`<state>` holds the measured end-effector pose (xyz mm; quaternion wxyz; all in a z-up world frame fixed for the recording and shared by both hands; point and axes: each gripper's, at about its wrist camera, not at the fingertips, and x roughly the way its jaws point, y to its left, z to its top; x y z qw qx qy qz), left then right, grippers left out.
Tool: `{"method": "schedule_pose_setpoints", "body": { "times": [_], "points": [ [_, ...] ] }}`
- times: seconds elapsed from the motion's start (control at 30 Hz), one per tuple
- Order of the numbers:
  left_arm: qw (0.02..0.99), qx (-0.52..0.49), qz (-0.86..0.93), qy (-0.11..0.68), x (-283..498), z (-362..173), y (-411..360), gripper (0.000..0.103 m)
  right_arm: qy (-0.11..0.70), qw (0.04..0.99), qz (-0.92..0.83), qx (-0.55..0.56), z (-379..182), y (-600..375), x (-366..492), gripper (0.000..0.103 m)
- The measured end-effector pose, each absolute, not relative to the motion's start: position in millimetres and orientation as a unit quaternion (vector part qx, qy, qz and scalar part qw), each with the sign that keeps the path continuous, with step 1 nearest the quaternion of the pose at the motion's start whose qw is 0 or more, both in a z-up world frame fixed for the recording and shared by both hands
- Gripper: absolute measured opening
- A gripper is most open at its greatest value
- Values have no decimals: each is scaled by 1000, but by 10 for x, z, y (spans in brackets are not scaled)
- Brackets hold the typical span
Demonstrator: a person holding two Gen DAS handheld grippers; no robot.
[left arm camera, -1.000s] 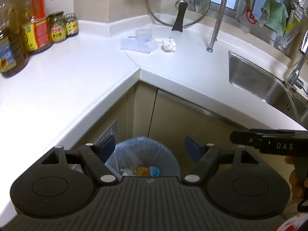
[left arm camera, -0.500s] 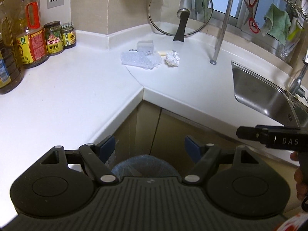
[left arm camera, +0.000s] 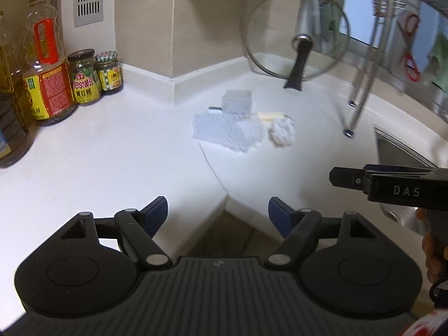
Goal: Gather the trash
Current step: 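Raise both open grippers from the bin toward the bubble wrap on the counter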
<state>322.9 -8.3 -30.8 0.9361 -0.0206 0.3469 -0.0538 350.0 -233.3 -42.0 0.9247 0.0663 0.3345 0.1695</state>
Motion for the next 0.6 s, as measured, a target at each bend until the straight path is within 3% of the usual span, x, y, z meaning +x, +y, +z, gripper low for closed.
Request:
{"method": "schedule_pose_setpoints", "body": {
  "times": [0.6],
  "points": [
    [933, -22, -3, 359, 4350, -457, -175, 76, 346, 922, 166, 58, -770, -2164, 4820, 73]
  ]
}}
